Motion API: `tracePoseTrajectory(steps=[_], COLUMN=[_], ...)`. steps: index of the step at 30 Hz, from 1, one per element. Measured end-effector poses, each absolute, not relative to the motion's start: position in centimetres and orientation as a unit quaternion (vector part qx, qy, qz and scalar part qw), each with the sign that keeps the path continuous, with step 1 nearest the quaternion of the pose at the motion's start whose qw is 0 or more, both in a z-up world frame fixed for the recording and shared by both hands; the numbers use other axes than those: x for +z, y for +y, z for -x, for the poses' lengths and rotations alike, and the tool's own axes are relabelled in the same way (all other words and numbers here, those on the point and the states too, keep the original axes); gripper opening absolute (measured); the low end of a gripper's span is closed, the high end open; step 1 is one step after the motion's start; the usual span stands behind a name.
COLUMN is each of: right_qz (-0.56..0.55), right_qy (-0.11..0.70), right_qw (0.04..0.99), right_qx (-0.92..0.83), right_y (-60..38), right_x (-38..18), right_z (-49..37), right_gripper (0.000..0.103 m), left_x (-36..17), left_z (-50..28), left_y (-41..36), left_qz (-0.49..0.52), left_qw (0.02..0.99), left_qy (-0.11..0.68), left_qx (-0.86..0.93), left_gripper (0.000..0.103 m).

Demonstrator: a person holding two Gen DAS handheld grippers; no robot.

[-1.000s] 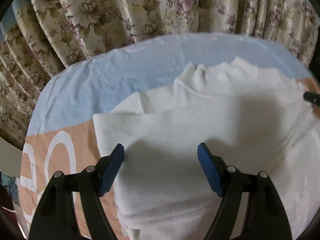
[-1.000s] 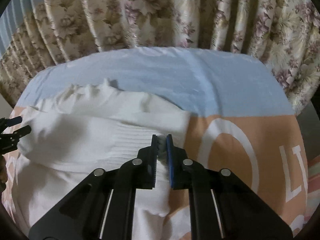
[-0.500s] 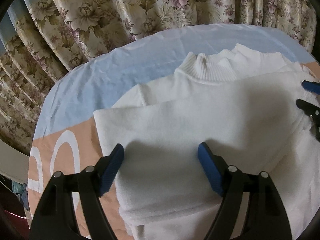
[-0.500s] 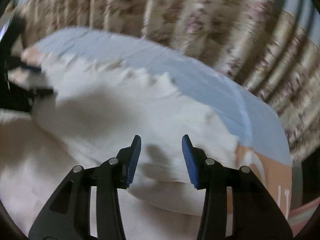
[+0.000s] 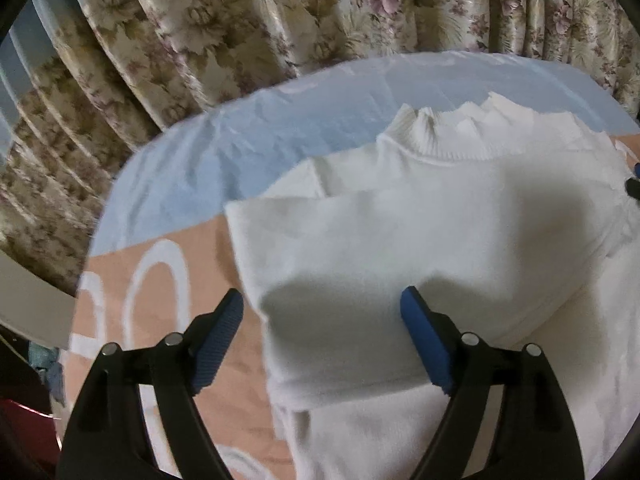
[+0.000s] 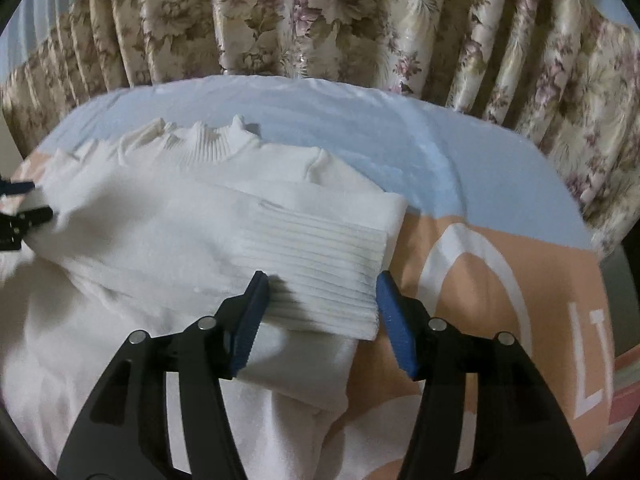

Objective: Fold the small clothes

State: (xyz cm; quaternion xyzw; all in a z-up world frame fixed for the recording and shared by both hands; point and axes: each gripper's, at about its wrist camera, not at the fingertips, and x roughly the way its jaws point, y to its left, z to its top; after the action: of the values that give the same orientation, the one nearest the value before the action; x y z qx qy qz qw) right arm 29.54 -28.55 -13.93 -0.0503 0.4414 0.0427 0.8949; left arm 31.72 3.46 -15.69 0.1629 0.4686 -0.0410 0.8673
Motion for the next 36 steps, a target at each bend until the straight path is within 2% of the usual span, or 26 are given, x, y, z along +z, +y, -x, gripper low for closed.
tracePoseTrajectory(steps=[1, 3, 4, 6, 7, 11, 15, 26, 36], right_qz=[0.039, 0.018, 0.004, -0.029, -0.040, -0.060, -0.053, -0.010, 0.004], right_qy=[0.440, 0.427, 0.420, 0.423, 0.429, 0.461, 0.456, 0.417, 0.440], right_qw=[0.896, 0.902, 0.905, 0.901, 0.897, 0.879, 0.881, 0.905, 0.897], right_qx=[0.048, 0.062, 0.071, 0.089, 0.095, 0.109, 0.115, 0.083, 0.050], right_y=[-28.6, -28.6, -28.7, -28.6, -28.5, -27.4, -25.9, -24.0, -24.0], right_x=[-13.6, -12.4, -11.8, -11.2, -11.2, -11.6, -10.3, -5.7, -7.3], right_z=[-29.5, -29.1, -28.9, -28.9, -28.9, -28.2, -25.4, -14.7, -7.3], right_gripper=[0.056, 0.061, 0.065, 0.087, 0.090, 0.092, 0.100, 0.100, 0.100], left_x=[-15.3, -14.3, -13.9, -13.2, -12.8, -11.1, -9.9, -7.8, -11.5], left_z=[-31.5, -31.1, -31.0, -30.5, -30.2, -27.8, -24.6, -14.5, -5.7], left_y=[3.3, 3.3, 3.3, 3.4, 3.3, 3.0, 2.2, 1.9, -0.5], left_qz=[-0.163, -0.146, -0.135, -0.109, -0.101, -0.084, -0.093, -0.080, -0.097], left_qw=[0.869, 0.873, 0.873, 0.872, 0.871, 0.875, 0.879, 0.886, 0.853], left_qy=[0.466, 0.465, 0.467, 0.476, 0.478, 0.475, 0.466, 0.453, 0.504], left_qx=[-0.035, -0.030, -0.035, -0.045, -0.046, -0.044, -0.039, -0.056, -0.093], left_gripper=[0.094, 0.097, 0.097, 0.097, 0.097, 0.097, 0.097, 0.097, 0.097])
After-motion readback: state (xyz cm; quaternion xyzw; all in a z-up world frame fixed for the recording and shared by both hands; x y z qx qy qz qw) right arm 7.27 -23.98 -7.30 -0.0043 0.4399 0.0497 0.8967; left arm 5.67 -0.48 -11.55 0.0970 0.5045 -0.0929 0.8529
